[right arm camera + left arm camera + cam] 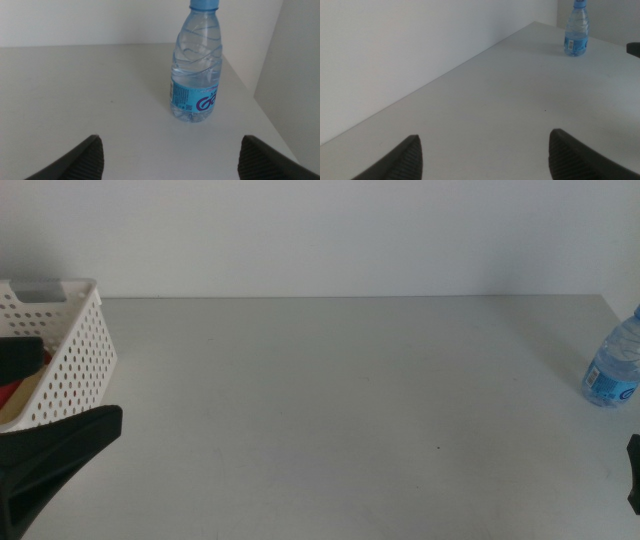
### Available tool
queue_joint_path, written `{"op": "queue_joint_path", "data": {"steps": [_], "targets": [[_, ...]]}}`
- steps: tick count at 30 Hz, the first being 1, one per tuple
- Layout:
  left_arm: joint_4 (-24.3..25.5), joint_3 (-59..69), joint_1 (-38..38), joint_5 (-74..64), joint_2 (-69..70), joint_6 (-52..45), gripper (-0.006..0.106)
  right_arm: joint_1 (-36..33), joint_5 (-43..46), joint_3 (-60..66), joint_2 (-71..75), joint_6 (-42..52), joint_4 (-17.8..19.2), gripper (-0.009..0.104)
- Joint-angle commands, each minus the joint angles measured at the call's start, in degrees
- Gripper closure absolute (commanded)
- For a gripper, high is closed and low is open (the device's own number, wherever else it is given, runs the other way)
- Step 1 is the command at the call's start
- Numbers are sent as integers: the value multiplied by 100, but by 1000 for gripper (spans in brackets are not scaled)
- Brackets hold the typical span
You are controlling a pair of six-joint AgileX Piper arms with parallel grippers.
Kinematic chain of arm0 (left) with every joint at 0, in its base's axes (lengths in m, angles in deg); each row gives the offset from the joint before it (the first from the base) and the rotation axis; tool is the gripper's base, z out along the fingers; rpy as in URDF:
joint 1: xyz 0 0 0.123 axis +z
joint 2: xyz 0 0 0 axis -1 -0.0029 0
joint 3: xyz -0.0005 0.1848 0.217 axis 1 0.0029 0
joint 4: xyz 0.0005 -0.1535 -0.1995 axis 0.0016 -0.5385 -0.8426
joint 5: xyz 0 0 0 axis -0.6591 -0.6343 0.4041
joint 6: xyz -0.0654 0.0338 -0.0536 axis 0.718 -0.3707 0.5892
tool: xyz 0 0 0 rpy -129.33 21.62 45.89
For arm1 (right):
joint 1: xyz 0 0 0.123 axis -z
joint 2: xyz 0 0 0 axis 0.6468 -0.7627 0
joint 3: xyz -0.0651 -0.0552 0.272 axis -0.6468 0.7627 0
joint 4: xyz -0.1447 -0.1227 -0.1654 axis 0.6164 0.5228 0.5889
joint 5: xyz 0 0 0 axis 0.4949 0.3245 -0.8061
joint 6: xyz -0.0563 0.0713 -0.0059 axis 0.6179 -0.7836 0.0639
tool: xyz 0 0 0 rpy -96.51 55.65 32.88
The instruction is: Use arms to grab the bottles and put them into the dustbin to the left of the table.
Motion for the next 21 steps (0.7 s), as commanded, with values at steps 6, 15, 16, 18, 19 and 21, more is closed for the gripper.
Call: {"op": "queue_joint_path", "data": {"steps": [6, 15, 16, 18, 19, 21], "targets": [[-6, -140, -42, 442, -40, 85, 18, 113, 1785, -129, -853, -458, 28, 1], [-6, -140, -42, 442, -40, 85, 18, 113, 1991, -1322, -2356, -445, 28, 1], [-6, -140, -42, 442, -40, 85, 18, 113, 1991, -1441, -2527, -373, 28, 1], [-6, -140, -42, 442, -40, 85, 18, 113, 1997, -1652, -2832, -246, -21, 1], [-6, -140, -42, 442, -40, 85, 18, 113, 2002, -1749, -2975, -162, -68, 1], [-6, -140, -42, 442, -40, 85, 18, 113, 2008, -1935, -3217, -38, -191, 1]]}}
